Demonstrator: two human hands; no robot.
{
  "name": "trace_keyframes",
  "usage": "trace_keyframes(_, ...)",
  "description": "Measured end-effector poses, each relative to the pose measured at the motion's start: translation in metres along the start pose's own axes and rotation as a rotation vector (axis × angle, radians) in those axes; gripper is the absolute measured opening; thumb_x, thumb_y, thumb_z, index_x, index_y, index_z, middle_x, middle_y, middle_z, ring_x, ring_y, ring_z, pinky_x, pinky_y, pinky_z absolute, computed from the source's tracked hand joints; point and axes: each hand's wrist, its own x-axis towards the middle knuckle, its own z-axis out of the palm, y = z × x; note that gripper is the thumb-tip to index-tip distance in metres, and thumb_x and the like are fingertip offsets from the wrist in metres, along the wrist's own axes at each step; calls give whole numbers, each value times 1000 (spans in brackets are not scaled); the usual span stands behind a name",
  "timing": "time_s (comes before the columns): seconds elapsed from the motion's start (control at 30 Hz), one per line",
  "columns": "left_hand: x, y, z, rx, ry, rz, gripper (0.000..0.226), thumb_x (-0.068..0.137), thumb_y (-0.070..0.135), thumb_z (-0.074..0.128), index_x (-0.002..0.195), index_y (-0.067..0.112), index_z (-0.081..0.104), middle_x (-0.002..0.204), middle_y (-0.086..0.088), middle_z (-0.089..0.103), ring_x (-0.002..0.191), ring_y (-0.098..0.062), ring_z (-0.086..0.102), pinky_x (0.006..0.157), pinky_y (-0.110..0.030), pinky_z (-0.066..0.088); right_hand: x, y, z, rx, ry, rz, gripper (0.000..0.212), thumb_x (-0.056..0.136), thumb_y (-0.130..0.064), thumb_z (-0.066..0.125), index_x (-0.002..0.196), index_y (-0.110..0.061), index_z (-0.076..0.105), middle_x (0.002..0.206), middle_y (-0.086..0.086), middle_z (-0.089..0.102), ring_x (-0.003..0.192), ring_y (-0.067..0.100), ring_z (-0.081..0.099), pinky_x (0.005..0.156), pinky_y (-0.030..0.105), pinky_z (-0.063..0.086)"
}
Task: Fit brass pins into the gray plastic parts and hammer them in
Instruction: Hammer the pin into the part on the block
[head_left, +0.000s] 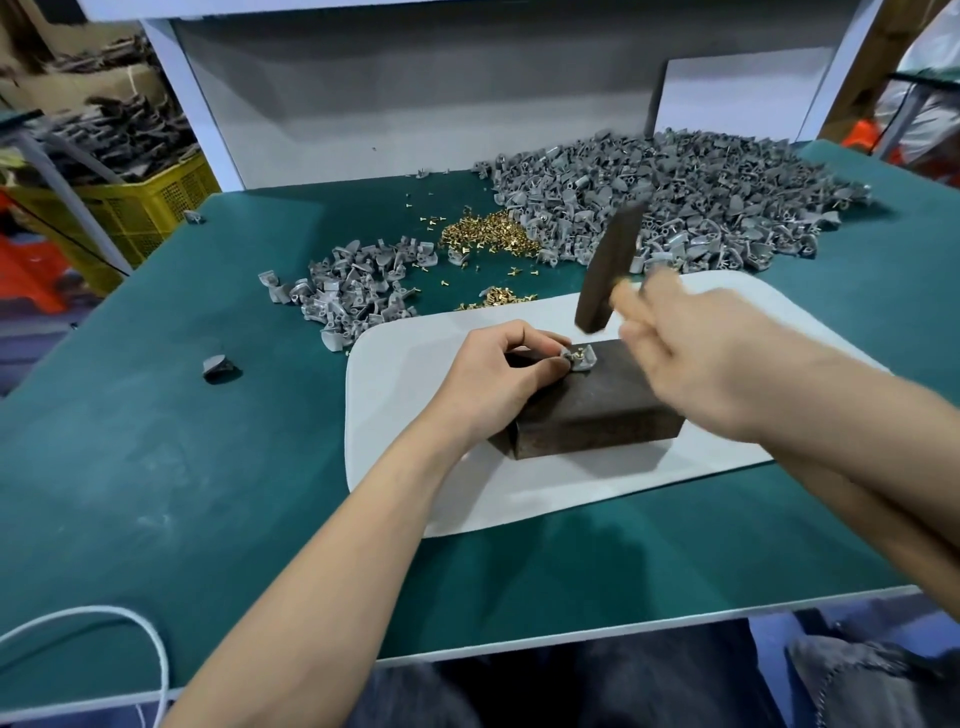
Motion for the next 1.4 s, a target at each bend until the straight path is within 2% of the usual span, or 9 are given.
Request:
trace_keyframes(0.13,-1,0,0,14,-3,9,19,84,-3,65,73,11,61,90,8,67,71,8,63,69,-8,46,-1,-1,-2,21,-25,48,18,100,-28,35,95,-11,30,81,11,52,59,23,49,50,27,39)
trace_keyframes(0.23,0,-1,1,2,5,4,19,84,-4,65,72,10,61,87,10,66,68,8,62,66,-7,46,2,-2,-2,5,-33,37,16,100,-27,33,97,-12,28,100,19,60,72,30,51,62,34,36)
trace_keyframes(0.4,0,0,0,24,0,17,22,83,-3,66,70,13,60,89,8,67,70,8,63,68,-7,46,-2,-2,-4,11,11,50,18,100,-27,34,94,-11,28,83,14,51,59,27,45,50,34,31)
trace_keyframes(0.5,-1,1,1,12,3,16,19,83,-5,65,72,10,61,86,10,66,68,9,62,67,-6,45,-2,-7,-3,-33,-99,58,16,102,-25,31,94,-12,28,106,20,57,69,29,49,63,35,37)
trace_keyframes(0.6,-1,1,1,23,0,12,22,84,-3,65,71,13,59,91,6,67,71,7,63,70,-9,47,4,-5,-12,0,-58,87,18,102,-28,31,98,-10,30,121,19,55,61,21,46,45,26,28)
trace_keyframes(0.73,-1,1,0,33,-3,-4,20,84,-2,65,74,13,58,94,4,67,73,5,63,72,-11,49,9,0,-17,66,1,84,20,101,-30,33,97,-11,34,104,17,57,56,20,43,46,26,31)
trace_keyframes(0.87,-1,0,0,83,20,24,18,82,4,70,79,17,58,99,0,68,87,-7,64,80,-18,50,14,8,-17,168,21,129,30,100,-31,36,75,-15,30,69,10,47,37,24,47,36,25,39)
trace_keyframes(1.07,0,1,-1,137,16,78,12,83,9,71,81,21,68,90,9,69,88,-6,64,87,-21,49,24,29,-19,269,60,146,26,98,-29,41,75,-16,34,59,12,51,27,20,45,39,30,41)
trace_keyframes(1.4,-1,3,-2,107,107,156,16,88,0,59,87,15,64,83,6,66,81,-3,61,75,-11,43,35,33,0,480,-57,186,26,97,-28,44,76,-14,36,45,5,41,27,17,39,33,21,34)
